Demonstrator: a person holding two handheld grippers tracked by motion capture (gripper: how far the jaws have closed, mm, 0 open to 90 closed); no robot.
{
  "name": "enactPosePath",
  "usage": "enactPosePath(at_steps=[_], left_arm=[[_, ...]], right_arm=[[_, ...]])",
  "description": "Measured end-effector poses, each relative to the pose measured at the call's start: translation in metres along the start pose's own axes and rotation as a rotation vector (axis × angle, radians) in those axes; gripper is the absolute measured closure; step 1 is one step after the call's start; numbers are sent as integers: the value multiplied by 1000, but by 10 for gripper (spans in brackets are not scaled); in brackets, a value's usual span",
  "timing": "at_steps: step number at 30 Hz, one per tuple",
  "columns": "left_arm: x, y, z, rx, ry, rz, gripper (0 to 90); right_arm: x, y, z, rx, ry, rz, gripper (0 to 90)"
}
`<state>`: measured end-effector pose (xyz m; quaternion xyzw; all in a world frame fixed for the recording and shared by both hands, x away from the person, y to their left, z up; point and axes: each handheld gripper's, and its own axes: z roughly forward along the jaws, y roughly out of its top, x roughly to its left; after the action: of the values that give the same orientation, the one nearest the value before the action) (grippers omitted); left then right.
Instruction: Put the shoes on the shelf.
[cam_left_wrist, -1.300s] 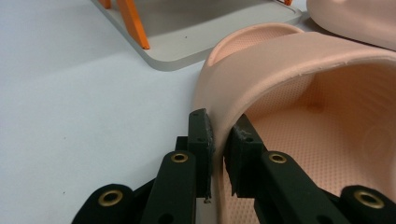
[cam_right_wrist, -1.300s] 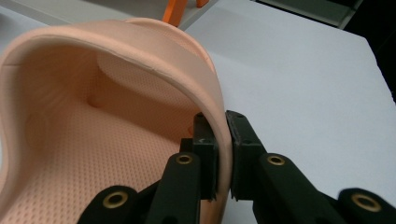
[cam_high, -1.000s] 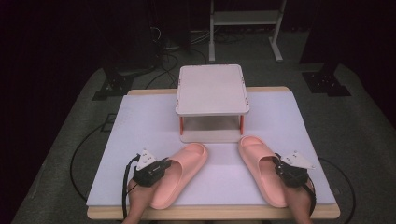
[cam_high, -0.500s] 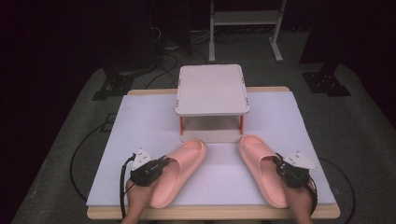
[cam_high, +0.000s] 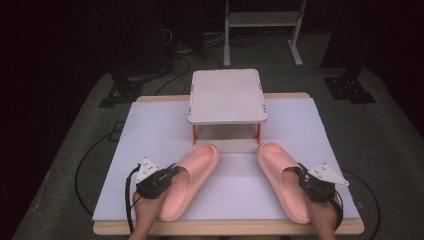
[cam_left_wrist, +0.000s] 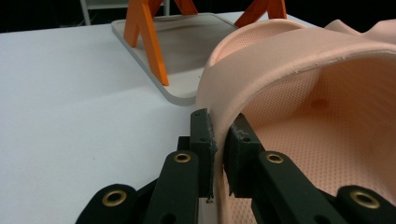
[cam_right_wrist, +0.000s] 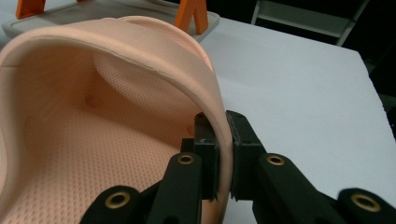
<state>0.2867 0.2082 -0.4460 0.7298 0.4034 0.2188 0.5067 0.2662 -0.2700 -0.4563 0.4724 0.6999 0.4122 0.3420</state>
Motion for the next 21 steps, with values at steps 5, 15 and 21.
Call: enactPosePath(at_steps=[5,15,21], left_arm=[[0,2,-3,-9,17,10,828],[-9,9,-10,-49,14,22,828],[-16,16,-16,-75,10,32,828]], right_arm=[[0,2,-3,-14,-4,5,836],[4,8,-10,-43,-7,-4,837],[8,12,-20,-76,0,7,837]])
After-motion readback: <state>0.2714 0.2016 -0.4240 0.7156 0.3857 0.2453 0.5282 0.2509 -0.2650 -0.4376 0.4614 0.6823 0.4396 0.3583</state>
